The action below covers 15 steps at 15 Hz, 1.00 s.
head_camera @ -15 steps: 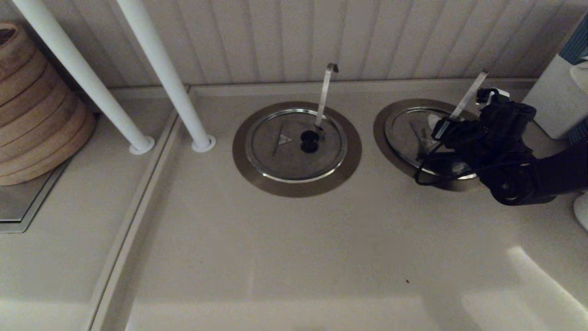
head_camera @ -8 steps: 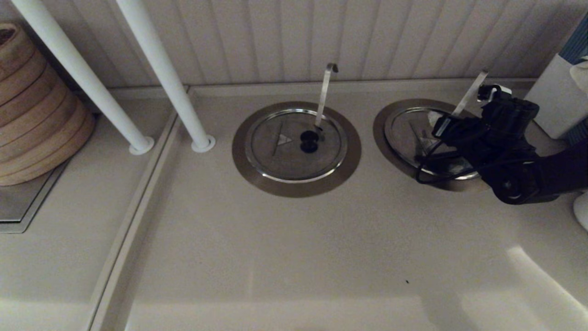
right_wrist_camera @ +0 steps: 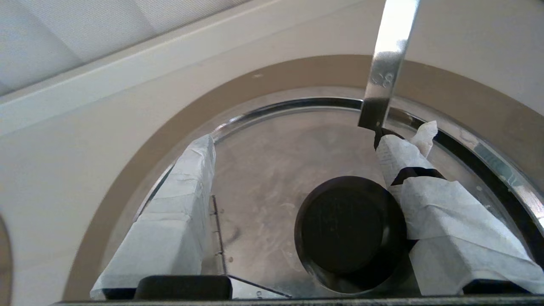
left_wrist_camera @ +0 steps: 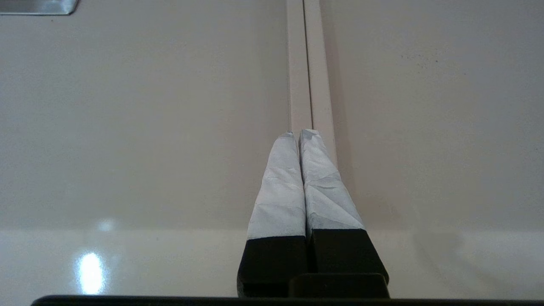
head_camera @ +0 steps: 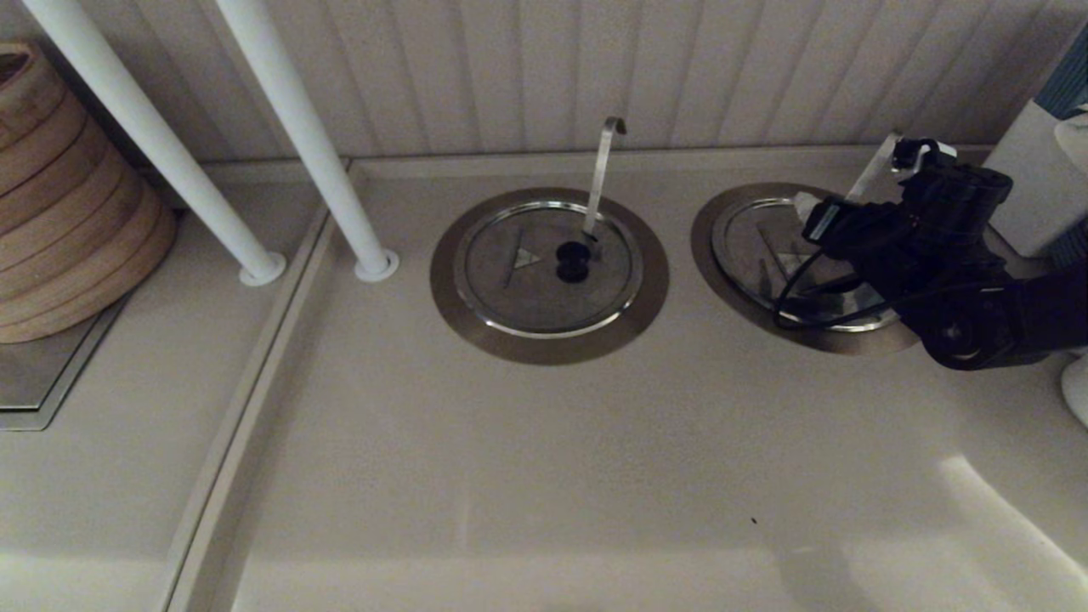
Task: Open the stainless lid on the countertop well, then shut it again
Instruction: Open the lid
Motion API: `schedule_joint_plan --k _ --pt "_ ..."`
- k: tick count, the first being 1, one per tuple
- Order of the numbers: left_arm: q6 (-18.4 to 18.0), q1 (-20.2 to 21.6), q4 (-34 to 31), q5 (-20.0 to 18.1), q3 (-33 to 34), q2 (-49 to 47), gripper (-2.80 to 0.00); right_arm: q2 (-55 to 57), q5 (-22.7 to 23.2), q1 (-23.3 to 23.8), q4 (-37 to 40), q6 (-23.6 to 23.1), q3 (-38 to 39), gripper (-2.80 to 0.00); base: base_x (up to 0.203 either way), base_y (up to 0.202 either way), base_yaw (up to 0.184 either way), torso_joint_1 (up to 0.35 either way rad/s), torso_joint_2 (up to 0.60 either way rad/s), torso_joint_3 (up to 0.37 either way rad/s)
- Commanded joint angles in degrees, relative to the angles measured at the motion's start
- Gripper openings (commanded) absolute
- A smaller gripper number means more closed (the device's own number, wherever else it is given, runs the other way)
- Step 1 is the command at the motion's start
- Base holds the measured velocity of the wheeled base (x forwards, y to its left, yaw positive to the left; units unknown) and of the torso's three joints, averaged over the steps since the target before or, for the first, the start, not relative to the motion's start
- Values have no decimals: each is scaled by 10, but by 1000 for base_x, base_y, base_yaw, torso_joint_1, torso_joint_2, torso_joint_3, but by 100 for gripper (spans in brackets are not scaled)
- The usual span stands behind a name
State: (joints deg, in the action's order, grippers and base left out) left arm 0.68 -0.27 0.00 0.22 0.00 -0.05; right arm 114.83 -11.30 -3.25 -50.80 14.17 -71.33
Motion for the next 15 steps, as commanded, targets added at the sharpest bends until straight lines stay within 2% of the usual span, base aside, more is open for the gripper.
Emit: schedule_joint_plan --k 1,15 --pt "0 0 0 0 0 0 -280 -6 -1 -3 -4 1 0 0 0 0 0 0 0 0" --pt "0 0 0 0 0 0 -280 -44 -2 -57 -1 8 19 0 0 0 0 0 0 0"
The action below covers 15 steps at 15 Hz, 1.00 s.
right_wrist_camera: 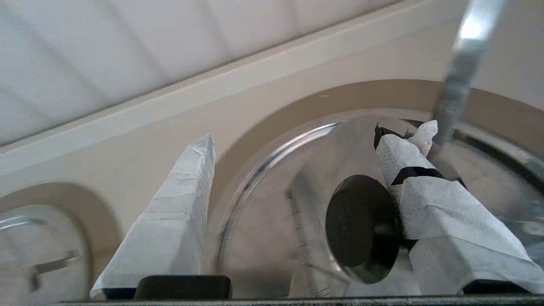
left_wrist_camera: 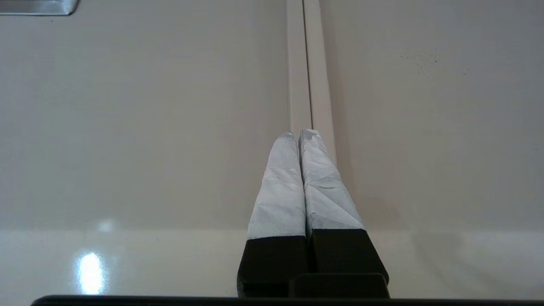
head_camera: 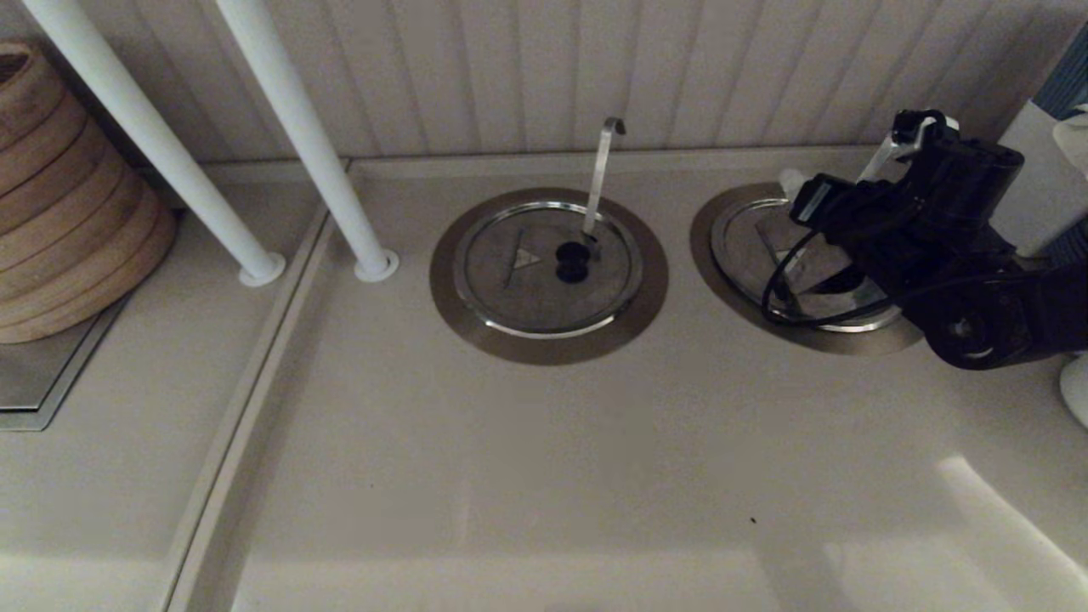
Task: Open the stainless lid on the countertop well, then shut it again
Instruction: Open the lid
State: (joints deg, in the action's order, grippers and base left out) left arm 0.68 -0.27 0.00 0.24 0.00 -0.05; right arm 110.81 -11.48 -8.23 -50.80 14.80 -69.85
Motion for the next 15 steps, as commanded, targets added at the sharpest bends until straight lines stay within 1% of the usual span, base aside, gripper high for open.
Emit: schedule_joint_plan --k 1,15 --pt "0 0 0 0 0 0 -280 -5 0 -11 -1 1 6 0 0 0 0 0 0 0" --pt "0 0 0 0 0 0 -280 -28 -3 -80 -4 6 53 0 0 0 0 0 0 0"
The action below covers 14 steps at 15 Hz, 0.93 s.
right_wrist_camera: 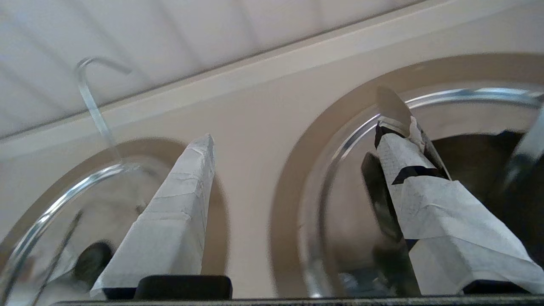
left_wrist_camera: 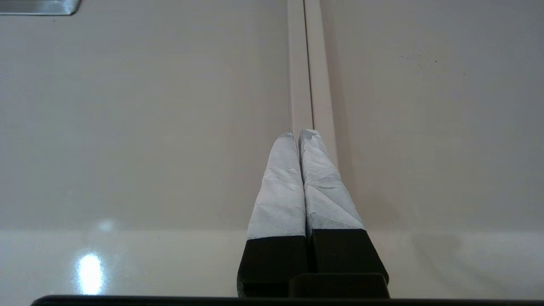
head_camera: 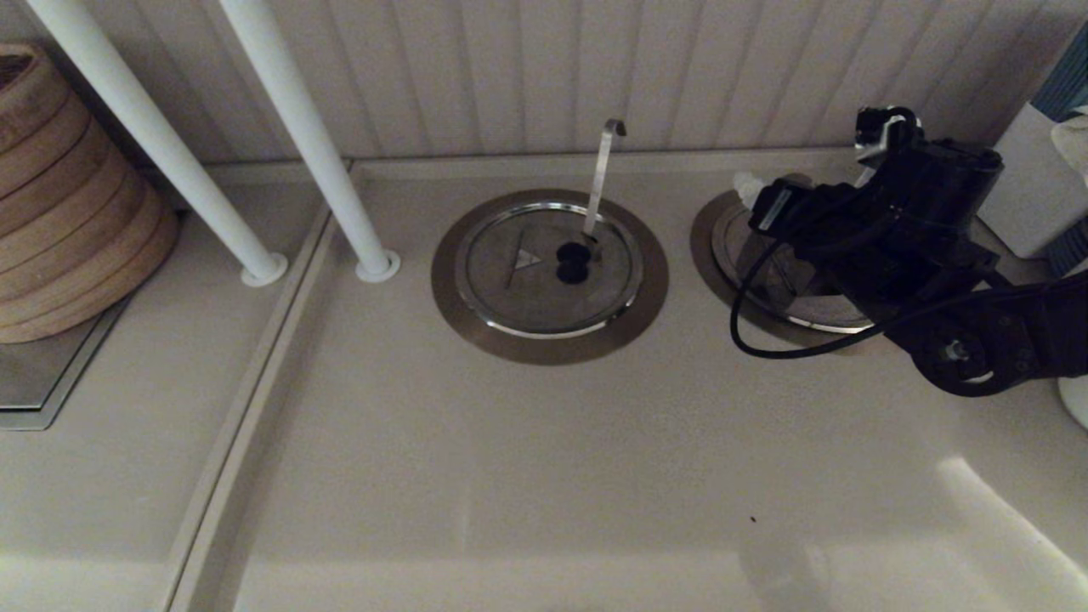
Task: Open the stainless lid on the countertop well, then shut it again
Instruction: Open the lid
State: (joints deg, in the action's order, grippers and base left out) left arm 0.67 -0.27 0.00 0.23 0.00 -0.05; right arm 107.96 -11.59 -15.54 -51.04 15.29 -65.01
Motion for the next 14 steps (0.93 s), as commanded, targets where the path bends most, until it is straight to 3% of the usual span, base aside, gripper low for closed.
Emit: schedule_joint_plan --k 1,7,14 --pt "0 0 0 0 0 0 -280 -1 -2 -11 -1 1 9 0 0 0 0 0 0 0" --pt "0 0 0 0 0 0 -280 -26 -3 -73 -2 4 51 0 0 0 0 0 0 0" --pt "0 0 0 0 0 0 -280 -60 -4 -104 2 9 73 0 0 0 0 0 0 0"
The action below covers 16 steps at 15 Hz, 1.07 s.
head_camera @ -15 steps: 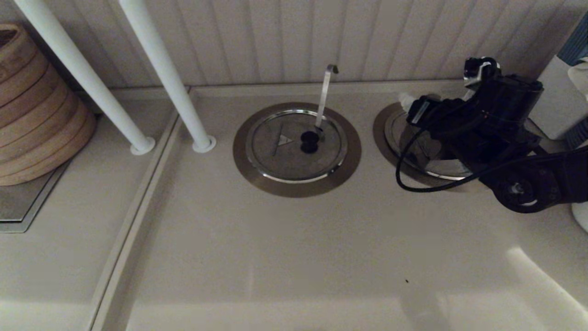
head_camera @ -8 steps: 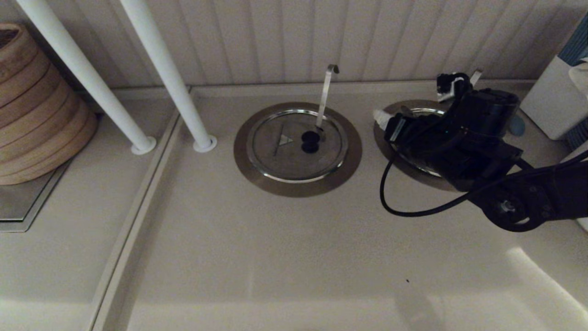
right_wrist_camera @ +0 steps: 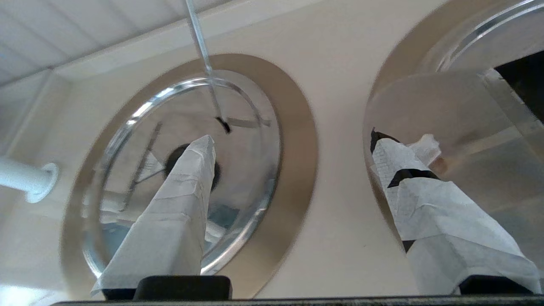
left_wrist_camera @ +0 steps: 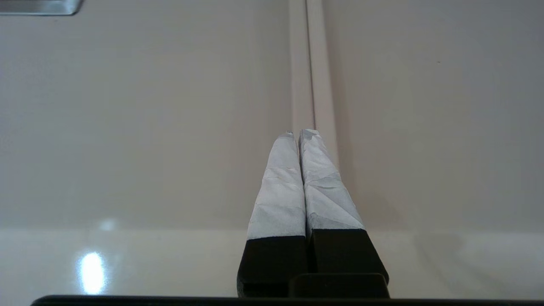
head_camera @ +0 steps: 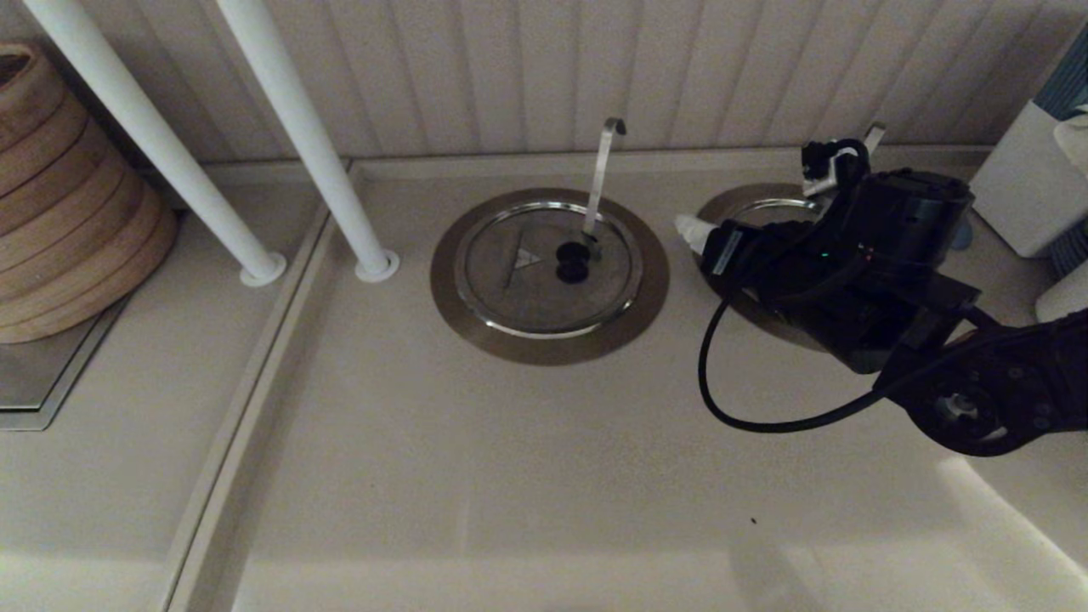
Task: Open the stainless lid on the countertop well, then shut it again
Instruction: Open the lid, then stir with a spoon
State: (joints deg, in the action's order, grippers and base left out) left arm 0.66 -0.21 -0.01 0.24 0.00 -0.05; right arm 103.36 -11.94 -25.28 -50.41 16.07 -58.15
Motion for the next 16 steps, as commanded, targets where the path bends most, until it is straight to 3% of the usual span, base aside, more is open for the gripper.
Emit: schedule_joint_plan --k 1,10,16 --pt "0 0 0 0 0 0 -280 -17 -1 -9 -4 1 6 0 0 0 0 0 0 0" --pt "0 0 0 0 0 0 -280 -60 1 -13 30 16 3 0 0 0 0 0 0 0" --pt "0 0 0 0 0 0 -280 -56 4 65 108 12 -42 0 0 0 0 0 0 0"
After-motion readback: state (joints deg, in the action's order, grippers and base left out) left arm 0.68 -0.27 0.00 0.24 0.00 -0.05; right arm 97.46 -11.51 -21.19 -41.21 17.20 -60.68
